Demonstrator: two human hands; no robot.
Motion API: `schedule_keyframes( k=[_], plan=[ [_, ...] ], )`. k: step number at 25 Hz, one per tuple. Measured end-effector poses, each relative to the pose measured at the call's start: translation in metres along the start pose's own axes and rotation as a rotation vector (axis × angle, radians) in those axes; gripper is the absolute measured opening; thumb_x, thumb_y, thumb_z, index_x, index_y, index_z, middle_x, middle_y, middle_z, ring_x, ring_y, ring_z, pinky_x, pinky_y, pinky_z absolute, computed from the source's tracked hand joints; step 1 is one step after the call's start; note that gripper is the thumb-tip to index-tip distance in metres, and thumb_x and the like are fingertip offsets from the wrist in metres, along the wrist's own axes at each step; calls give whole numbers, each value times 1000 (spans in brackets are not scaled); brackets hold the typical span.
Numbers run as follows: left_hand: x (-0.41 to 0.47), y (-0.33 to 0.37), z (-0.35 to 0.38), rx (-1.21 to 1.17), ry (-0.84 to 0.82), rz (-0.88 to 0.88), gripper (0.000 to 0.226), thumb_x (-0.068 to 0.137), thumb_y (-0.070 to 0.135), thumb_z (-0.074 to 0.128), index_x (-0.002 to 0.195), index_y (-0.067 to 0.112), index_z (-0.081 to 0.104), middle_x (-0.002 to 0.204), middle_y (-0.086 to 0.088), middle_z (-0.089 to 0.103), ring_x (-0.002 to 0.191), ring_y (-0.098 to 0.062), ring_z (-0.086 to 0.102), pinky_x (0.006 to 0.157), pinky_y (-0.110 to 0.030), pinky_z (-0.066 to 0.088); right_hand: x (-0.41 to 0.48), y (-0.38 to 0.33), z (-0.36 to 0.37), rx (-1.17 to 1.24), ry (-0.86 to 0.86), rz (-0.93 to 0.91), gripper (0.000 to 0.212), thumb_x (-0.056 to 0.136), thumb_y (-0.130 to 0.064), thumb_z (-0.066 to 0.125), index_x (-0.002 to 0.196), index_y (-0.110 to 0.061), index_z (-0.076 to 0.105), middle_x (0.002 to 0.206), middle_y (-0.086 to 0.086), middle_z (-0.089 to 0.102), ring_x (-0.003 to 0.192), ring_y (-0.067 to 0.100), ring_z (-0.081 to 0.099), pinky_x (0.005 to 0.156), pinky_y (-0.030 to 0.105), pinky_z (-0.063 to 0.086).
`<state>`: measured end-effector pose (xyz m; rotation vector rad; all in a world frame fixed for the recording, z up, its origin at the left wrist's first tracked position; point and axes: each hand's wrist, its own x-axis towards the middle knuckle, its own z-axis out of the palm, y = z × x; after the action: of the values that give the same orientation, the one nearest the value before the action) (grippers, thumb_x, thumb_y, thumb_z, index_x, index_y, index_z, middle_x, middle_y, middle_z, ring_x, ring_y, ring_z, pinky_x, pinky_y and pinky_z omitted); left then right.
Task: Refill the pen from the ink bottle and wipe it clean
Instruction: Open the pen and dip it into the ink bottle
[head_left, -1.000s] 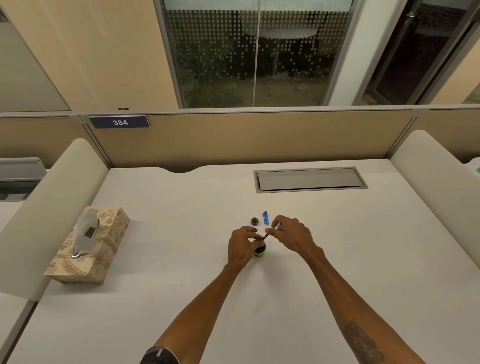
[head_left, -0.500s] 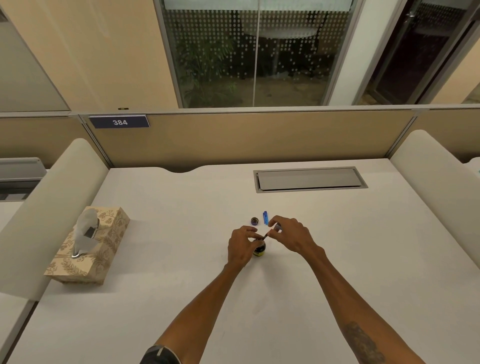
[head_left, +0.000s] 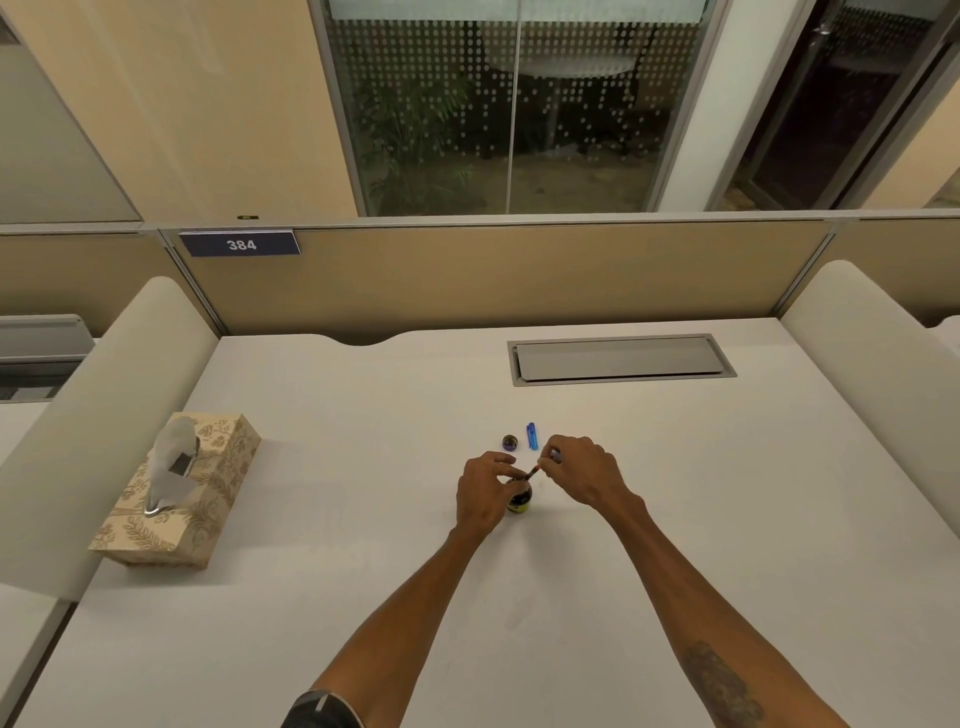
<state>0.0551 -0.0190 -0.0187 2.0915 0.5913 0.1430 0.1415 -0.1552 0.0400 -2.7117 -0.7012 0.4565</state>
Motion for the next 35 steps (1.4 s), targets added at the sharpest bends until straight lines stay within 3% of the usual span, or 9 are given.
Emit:
schedule_keyframes(
  k=[12,16,19,26,35],
  plan=[
    [-1,-5,4,-14,18,7,23,79,26,81,100,18,80,120,0,70,109,-14,63,86,-24,47,-4,-2,5,106,24,-6,20,96,-33,56,105,-20,69,101,3,74,87,20,68,80,36,58],
    [-6,-9,0,-148,35,15,30,81,24,80,109,17,77,119,-1,70,111,-14,62,96,-22,44,-3,-1,2,99,49,-1,22,97,-32,55,106,-19,69,99,4,74,86,21,69,78,35,56],
    [-9,-15,-5,-241,107,-23,25,86,22,75,111,18,75,116,1,71,111,-13,63,100,-32,49,-4,-2,-2,84,70,-6,21,97,-32,55,105,-19,69,98,4,73,85,21,68,77,35,55],
    [-14,-23,-8,-266,201,-170,22,94,22,65,114,19,73,121,3,70,111,-14,61,100,-32,49,-8,-2,-9,54,113,1,19,94,-33,53,99,-24,69,92,1,73,83,23,68,73,36,56],
    [-18,-32,0,-227,214,-219,21,94,24,63,113,23,73,120,5,70,107,-14,64,96,-31,51,-11,4,-12,41,136,-5,20,95,-31,52,100,-21,69,90,3,72,81,24,65,73,38,57]
  ],
)
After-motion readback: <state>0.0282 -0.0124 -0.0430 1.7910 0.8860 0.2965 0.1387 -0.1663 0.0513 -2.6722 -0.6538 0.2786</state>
